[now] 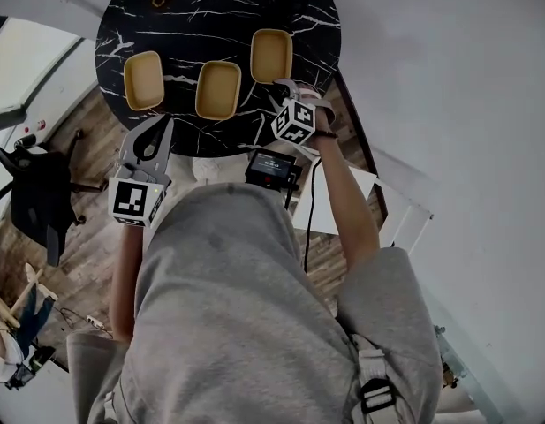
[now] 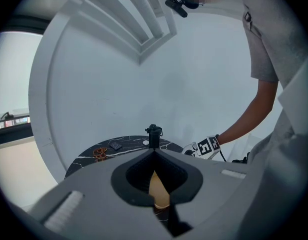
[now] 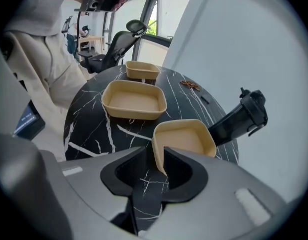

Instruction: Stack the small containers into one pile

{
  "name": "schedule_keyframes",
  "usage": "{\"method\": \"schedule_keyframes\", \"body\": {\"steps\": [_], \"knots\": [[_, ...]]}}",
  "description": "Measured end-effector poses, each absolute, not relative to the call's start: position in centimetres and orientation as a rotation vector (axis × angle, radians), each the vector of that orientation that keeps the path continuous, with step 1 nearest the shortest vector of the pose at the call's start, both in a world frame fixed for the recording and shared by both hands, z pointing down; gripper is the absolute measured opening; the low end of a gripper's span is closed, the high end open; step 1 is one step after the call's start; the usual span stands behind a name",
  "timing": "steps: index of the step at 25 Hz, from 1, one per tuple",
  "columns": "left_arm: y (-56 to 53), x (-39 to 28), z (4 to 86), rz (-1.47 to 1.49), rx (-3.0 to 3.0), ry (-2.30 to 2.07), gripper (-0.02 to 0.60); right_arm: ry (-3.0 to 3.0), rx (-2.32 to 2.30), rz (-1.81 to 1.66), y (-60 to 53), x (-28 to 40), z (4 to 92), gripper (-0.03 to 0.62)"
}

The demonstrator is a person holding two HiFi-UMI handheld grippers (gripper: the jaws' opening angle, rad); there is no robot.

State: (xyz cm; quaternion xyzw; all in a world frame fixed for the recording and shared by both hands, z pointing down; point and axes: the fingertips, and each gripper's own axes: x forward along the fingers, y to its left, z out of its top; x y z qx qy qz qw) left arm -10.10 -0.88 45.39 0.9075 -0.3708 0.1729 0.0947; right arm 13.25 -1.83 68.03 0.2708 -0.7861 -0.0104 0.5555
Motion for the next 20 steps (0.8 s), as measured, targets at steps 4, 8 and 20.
{"method": "schedule_keyframes", "body": {"steps": [4,8,20], "knots": [[-0.7,-10.3,45.7,0.528,2.678,-1.105,-0.002,-1.838,0.629,0.011,-1.8,13.3,69.3,0.126],[-0.8,-10.1,45.4,0.522,2.692,-1.112,-0.002,-1.823,0.629,0.005,-1.8,13.5,70.0,0.105],[-0.4,-10.3,46.3,0.552,2.671,-1.099,-0.002,-1.778,0.622,-0.058,-2.7,13.4,70.8,0.095]]}}
